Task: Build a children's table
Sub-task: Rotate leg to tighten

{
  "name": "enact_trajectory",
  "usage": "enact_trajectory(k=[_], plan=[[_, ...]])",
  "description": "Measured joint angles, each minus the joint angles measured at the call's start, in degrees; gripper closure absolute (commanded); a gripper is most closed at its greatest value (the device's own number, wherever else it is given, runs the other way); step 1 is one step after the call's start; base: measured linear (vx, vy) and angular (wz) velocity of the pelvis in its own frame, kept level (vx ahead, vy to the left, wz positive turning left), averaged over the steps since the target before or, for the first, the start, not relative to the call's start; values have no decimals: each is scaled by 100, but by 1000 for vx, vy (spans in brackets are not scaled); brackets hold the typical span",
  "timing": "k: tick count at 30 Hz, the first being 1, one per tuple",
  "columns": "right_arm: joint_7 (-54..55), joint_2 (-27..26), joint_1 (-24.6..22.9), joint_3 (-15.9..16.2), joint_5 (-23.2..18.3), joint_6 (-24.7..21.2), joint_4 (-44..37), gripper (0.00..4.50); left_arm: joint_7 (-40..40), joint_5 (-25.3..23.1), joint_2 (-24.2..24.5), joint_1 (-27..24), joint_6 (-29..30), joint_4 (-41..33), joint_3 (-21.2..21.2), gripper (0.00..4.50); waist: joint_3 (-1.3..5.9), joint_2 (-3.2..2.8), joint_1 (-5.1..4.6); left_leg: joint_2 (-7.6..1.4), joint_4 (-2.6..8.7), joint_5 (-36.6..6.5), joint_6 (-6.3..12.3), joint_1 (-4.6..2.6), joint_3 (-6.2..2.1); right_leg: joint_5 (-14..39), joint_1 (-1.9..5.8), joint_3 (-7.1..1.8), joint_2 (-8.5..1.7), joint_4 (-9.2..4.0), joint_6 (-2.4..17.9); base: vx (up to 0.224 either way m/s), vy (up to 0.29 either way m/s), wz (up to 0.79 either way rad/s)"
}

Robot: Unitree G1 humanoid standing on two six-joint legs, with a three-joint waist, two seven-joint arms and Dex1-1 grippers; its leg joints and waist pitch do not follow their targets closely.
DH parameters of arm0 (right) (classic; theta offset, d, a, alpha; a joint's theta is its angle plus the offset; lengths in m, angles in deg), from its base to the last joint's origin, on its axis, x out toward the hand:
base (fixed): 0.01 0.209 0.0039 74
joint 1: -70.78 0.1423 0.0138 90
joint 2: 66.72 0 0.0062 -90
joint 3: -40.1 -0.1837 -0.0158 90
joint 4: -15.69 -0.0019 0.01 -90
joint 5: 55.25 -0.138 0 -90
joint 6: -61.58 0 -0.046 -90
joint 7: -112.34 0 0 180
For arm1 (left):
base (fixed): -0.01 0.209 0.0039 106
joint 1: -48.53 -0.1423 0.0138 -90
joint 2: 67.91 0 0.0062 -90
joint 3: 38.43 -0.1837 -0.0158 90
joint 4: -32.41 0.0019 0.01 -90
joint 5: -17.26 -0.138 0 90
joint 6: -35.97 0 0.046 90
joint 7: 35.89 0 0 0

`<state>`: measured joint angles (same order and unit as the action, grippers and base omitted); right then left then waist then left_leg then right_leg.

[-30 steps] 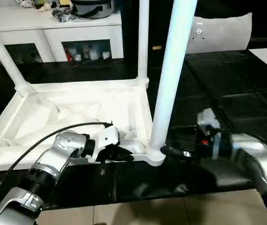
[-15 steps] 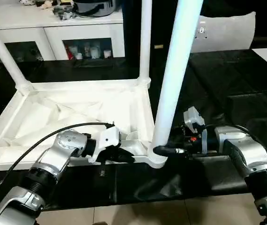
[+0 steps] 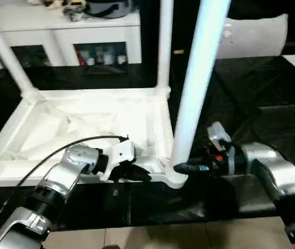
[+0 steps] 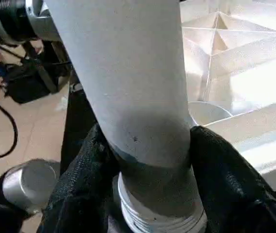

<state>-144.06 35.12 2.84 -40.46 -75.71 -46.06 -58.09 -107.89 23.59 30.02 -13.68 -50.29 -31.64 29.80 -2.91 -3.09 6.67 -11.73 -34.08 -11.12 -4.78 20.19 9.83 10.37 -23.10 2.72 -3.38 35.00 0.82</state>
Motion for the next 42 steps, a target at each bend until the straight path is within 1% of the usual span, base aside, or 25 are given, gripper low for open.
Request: enact_trajectory(k=[2, 3, 5, 7, 11, 13, 15, 16, 18, 20, 21, 22, 24, 25, 26, 27, 29, 30, 31, 32, 36, 38, 40, 41, 42], plan=[[357, -50, -116, -50, 28, -128, -206, 249, 138, -45, -46, 19, 155, 7, 18, 450, 3, -4, -8, 1, 0, 2, -2, -9, 1, 2, 13, -1, -1, 1, -4, 0, 0, 0], [705, -156, -164, -111, 94, -212, -283, 250, 291, -90, -108, 53, 289, 18, 58, 450, 3, -2, -26, 1, 0, 3, -4, -16, 2, 18, 31, -2, -1, 2, -32, 0, 0, 0], [1308, -378, -188, -245, 230, -344, -364, 251, 612, -196, -239, 143, 543, 54, 108, 450, 6, -7, -62, 2, -2, 5, -6, -27, 2, 21, 35, -4, -1, -2, -37, 0, 0, 0], [2149, -731, -190, -452, 419, -534, -432, 253, 1082, -296, -472, 263, 855, 128, 192, 450, 5, -6, -157, 7, -3, 12, -15, -22, 0, 22, 28, -2, -4, -10, -38, 0, 0, 0], [3738, -1385, -160, -840, 774, -801, -522, 254, 2121, -426, -1138, 471, 1417, 327, 360, 450, 8, -11, -283, 11, -8, 13, -14, -22, -9, 22, 28, 10, -6, -57, -39, 0, 0, 0], [4523, -1703, -101, -978, 968, -795, -505, 254, 2669, -461, -1506, 614, 1594, 504, 437, 450, 13, -22, -336, 10, -6, 14, -11, -11, -17, 22, 25, 24, -7, -100, -39, 0, 0, 0], [4939, -1846, -78, -1044, 1018, -716, -457, 254, 3005, -500, -1717, 635, 1653, 535, 456, 450, 13, -25, -364, 19, -7, 20, 3, -11, -14, 21, 27, 22, -16, -111, -38, 0, 0, 0], [5047, -1915, -86, -1099, 1018, -691, -454, 219, 3102, -535, -1777, 644, 1669, 534, 456, 450, 15, -31, -366, 22, -7, 19, 5, -10, -14, 21, 28, 20, -17, -113, -38, 0, 0, 0], [5140, -1978, -101, -1148, 1010, -648, -454, 185, 3146, -577, -1809, 649, 1667, 525, 456, 450, 17, -36, -364, 32, 0, 17, 8, -9, -15, 16, 26, 15, -22, -110, -38, 0, 0, 0], [5115, -2043, -153, -1234, 879, -594, -485, 182, 3133, -622, -1809, 648, 1609, 517, 433, 450, 20, -41, -351, 34, 9, 17, 9, -10, -17, 8, 25, 13, -22, -108, -37, 0, 0, 0], [4938, -1998, -213, -1299, 756, -537, -507, 156, 3060, -675, -1749, 648, 1450, 513, 345, 450, 21, -44, -335, 41, 17, 16, 10, -9, -17, -22, 22, 8, -27, -107, -40, 0, 0, 0], [4779, -1902, -256, -1314, 706, -524, -540, 156, 2987, -704, -1685, 648, 1335, 511, 292, 450, 21, -48, -325, 43, 23, 16, 11, -9, -17, -30, 20, 7, -27, -106, -40, 0, 0, 0], [4346, -1646, -361, -1311, 632, -507, -648, 137, 2819, -717, -1599, 645, 1195, 509, 260, 450, 22, -54, -298, 42, 41, 15, 10, -3, -18, -48, 13, 9, -27, -101, -45, 0, 0, 0], [4167, -1511, -397, -1291, 630, -459, -674, 126, 2741, -713, -1582, 639, 1133, 509, 257, 450, 24, -57, -286, 42, 47, 15, 10, 5, -18, -53, 8, 9, -26, -96, -45, 0, 0, 0], [3983, -1385, -431, -1250, 631, -411, -701, 126, 2672, -702, -1558, 620, 1060, 504, 253, 450, 24, -65, -266, 41, 57, 15, 9, 26, -18, -55, 3, 12, -25, -94, -41, 0, 0, 0], [3765, -1180, -435, -1195, 630, -368, -717, 99, 2609, -705, -1522, 614, 969, 502, 234, 450, 29, -75, -234, 38, 68, 15, 8, 34, -18, -61, -5, 16, -22, -95, -28, 0, 0, 0], [3297, -895, -497, -1120, 537, -284, -779, 94, 2468, -714, -1353, 583, 731, 500, 174, 450, 35, -86, -194, 28, 79, 15, 8, 36, -17, -53, -11, 19, -11, -95, -23, 0, 0, 0], [2973, -709, -539, -1076, 487, -221, -836, 75, 2357, -713, -1213, 558, 588, 499, 175, 450, 35, -86, -190, 14, 79, 16, 9, 38, -17, -48, -15, 26, -1, -93, -16, 0, 0, 0], [2744, -582, -567, -1016, 456, -185, -849, 75, 2250, -710, -1101, 538, 480, 499, 175, 450, 34, -86, -184, 5, 77, 16, 8, 42, -17, -46, -15, 39, 2, -93, -9, 0, 0, 0], [2523, -449, -582, -951, 446, -172, -849, 65, 2146, -709, -1017, 520, 376, 499, 175, 450, 34, -86, -168, 3, 75, 17, 7, 47, -17, -44, -16, 48, 2, -93, -7, 0, 0, 0], [1528, 122, -558, -771, 443, 58, -821, 65, 1452, -675, -596, 395, -236, 500, 143, 450, 33, -84, -107, -2, 49, 15, 8, 80, -17, -43, -19, 72, -5, -97, -6, 0, 0, 0], [1260, 202, -516, -741, 443, 179, -773, 65, 1199, -650, -464, 376, -376, 497, 115, 450, 33, -84, -82, -1, 39, 14, 10, 79, -17, -45, -19, 73, -9, -95, -4, 0, 0, 0], [928, 238, -342, -593, 446, 412, -555, 65, 780, -566, -260, 350, -506, 445, 46, 450, 34, -81, -65, -2, 35, 14, 8, 78, -17, -48, -19, 79, -12, -92, 1, 0, 0, 0], [845, 272, -321, -570, 446, 469, -519, 65, 643, -523, -227, 324, -535, 427, 34, 450, 34, -81, -33, -2, 34, 14, 8, 77, -15, -48, -19, 80, -13, -90, 1, 0, 0, 0], [732, 294, -268, -535, 446, 518, -420, 91, 491, -476, -185, 305, -598, 412, 9, 450, 34, -81, 3, -4, 25, 15, 8, 71, -14, -48, -19, 86, -14, -88, 1, 0, 0, 0]])
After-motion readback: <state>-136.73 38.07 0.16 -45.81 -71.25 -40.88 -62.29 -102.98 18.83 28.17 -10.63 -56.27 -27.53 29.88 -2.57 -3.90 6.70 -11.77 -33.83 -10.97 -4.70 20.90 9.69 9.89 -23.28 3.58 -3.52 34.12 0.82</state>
